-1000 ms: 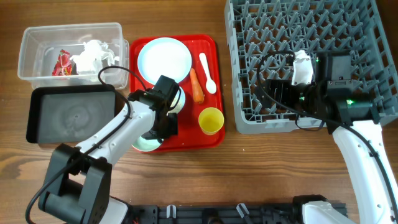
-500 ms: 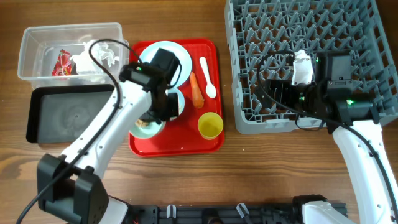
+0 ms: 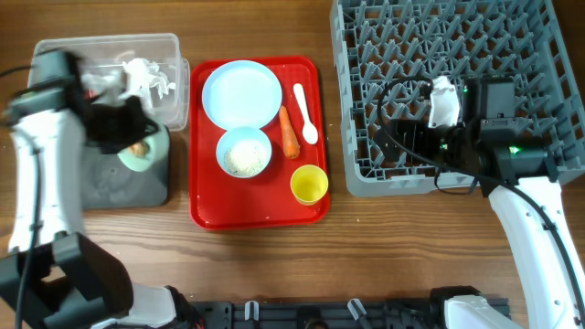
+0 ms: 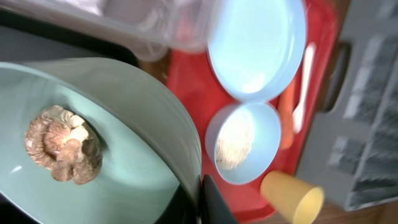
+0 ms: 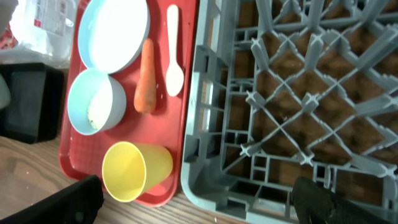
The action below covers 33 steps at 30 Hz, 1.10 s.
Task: Sort waste into correct bins and load items into the dishwasher rack
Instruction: 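Tip the green bowl over the black tray to dump the scraps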
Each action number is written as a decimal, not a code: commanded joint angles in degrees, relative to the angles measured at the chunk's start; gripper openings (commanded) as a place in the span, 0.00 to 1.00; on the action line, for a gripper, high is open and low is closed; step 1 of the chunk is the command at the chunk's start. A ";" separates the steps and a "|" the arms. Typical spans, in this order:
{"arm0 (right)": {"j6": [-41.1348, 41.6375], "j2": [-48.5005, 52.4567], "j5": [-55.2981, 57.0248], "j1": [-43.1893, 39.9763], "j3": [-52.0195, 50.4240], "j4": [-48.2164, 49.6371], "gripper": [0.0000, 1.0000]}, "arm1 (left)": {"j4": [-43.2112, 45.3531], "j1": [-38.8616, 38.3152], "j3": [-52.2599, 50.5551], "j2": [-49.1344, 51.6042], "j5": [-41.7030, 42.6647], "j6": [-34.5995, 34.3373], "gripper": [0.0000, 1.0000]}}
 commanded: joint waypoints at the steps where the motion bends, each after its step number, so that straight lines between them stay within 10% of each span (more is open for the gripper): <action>1: 0.59 0.48 2.01 -0.17 -0.22 -0.94 1.00 | -0.07 11.02 0.72 3.61 23.52 8.92 0.04; 11: 0.76 0.48 2.01 -0.17 -0.22 -0.90 1.00 | -4.00 25.14 0.72 14.53 53.13 10.29 0.04; 24: 0.76 0.48 1.99 -0.17 -0.22 -0.87 1.00 | -4.42 25.29 0.74 15.06 54.07 8.61 0.04; 33: 0.74 0.48 2.01 -0.17 -0.22 -0.94 1.00 | -6.16 15.65 0.74 1.42 35.65 10.25 0.04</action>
